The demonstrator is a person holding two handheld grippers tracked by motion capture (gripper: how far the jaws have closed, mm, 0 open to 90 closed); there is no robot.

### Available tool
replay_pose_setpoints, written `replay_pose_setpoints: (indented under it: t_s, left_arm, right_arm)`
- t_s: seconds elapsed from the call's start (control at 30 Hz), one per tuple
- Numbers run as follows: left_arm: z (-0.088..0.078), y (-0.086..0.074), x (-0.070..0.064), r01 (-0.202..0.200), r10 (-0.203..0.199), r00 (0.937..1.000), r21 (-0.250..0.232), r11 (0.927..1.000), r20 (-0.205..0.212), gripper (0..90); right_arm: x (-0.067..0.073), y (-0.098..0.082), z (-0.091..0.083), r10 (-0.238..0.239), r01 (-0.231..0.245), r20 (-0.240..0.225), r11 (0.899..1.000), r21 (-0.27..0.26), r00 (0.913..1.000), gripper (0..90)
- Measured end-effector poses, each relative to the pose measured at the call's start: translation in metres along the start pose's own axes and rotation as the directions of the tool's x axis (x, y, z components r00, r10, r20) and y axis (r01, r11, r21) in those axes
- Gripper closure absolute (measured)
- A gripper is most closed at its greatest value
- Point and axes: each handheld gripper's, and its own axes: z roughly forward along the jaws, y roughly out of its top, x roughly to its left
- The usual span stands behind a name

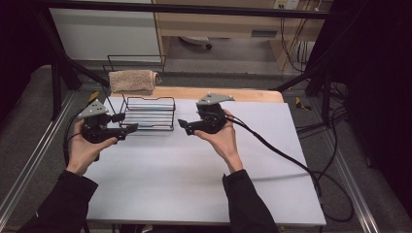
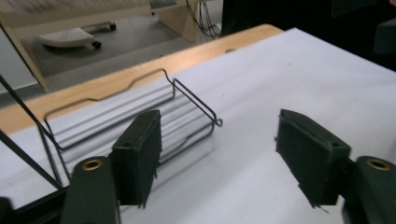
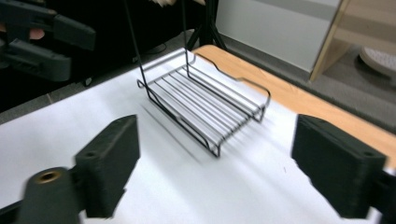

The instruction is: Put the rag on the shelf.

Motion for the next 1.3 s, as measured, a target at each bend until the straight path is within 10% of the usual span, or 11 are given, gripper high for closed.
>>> replay_pose_setpoints:
  t_s: [0.63,1.3]
  left_arm:
    - [0.020,-0.054,-0.030,0.001,-0.004,0.9996,0.095,0.9955,0.027,13.5]
    - [0.027,-0.101,-0.039,-0.017,0.009,0.9983,0.147,0.9890,0.058,6.1]
  right_arm:
    - [-0.059,-0.103,-0.071,0.137,-0.142,0.067,0.987,0.072,0.9883,0.5]
    - [-0.080,-0.196,-0.121,0.169,-0.173,0.040,0.975,0.141,0.9848,0.5]
